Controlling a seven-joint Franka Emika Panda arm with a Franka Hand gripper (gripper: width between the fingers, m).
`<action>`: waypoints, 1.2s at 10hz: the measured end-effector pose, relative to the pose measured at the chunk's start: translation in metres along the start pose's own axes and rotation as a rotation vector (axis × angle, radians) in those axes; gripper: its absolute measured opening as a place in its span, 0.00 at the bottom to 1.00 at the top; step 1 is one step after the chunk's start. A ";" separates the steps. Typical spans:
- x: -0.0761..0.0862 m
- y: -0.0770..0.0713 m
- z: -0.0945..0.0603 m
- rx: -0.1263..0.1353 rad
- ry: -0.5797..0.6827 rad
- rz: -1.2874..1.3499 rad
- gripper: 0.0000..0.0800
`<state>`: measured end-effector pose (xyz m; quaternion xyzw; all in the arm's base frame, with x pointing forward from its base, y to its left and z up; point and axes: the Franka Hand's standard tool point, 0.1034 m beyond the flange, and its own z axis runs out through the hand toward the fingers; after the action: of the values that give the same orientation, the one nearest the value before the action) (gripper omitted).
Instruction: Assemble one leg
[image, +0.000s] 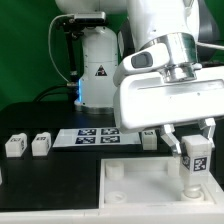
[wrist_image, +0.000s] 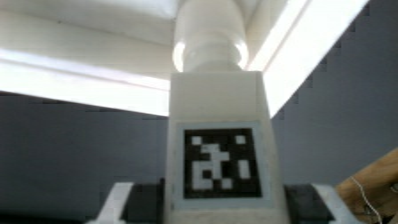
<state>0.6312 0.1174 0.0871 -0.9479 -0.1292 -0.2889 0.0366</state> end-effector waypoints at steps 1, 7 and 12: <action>-0.002 0.000 0.004 0.001 -0.005 0.001 0.36; -0.002 0.001 0.006 -0.007 0.041 0.001 0.36; -0.003 0.000 0.006 -0.006 0.037 0.001 0.56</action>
Offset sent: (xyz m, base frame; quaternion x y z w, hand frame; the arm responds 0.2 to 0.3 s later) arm 0.0006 0.0019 -0.0134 -0.0016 0.0129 0.0038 0.9999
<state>0.6325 0.1173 0.0806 -0.9426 -0.1271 -0.3066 0.0361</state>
